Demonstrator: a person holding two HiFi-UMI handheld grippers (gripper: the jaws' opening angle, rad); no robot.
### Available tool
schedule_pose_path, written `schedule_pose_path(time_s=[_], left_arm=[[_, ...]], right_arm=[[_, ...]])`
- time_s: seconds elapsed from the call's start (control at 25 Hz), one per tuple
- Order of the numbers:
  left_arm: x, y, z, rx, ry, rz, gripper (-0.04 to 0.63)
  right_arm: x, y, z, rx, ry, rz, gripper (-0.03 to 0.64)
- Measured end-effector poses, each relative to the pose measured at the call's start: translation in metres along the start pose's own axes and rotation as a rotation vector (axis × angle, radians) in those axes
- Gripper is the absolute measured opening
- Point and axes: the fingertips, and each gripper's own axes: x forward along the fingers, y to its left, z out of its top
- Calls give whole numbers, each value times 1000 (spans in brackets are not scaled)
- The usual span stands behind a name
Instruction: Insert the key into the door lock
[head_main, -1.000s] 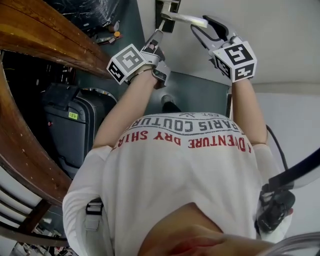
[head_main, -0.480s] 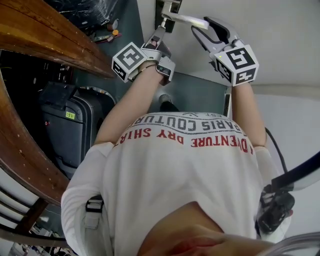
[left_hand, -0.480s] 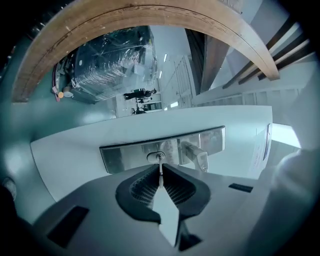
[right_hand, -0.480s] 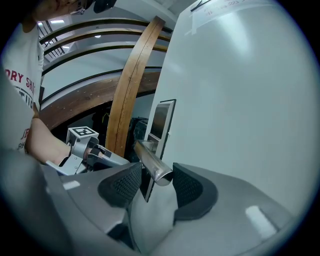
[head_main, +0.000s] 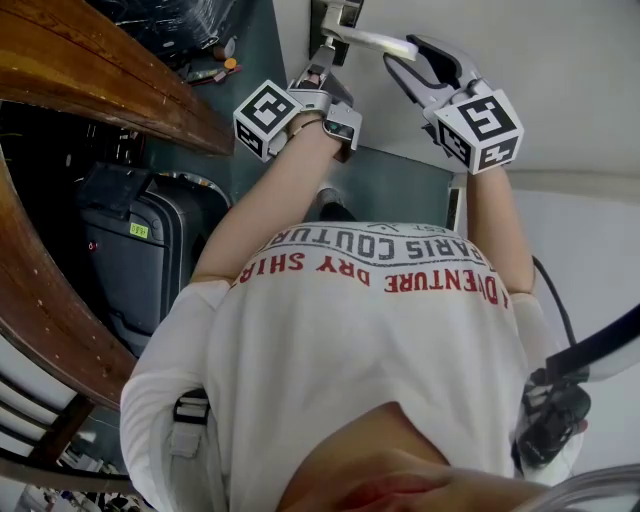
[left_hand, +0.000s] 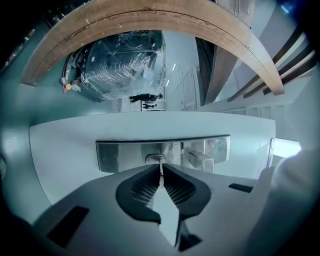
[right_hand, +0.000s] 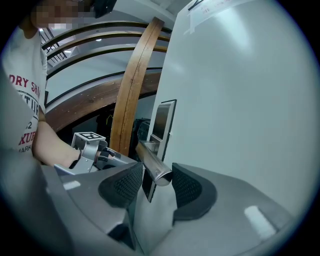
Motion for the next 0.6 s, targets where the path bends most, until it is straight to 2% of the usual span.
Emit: schedule_pose_path(time_s=[0.36,0.44,0.6], left_arm=[[11,-1,3,1,-18,-36,23],[11,-2,3,47,-1,-31,23],[6,-6,1,248,90,1,44]], right_arm=[[0,0,0,13,-8,31,173],[0,0,1,16,-10,21,173],[-2,-1,-1,52,-16,-17,175]])
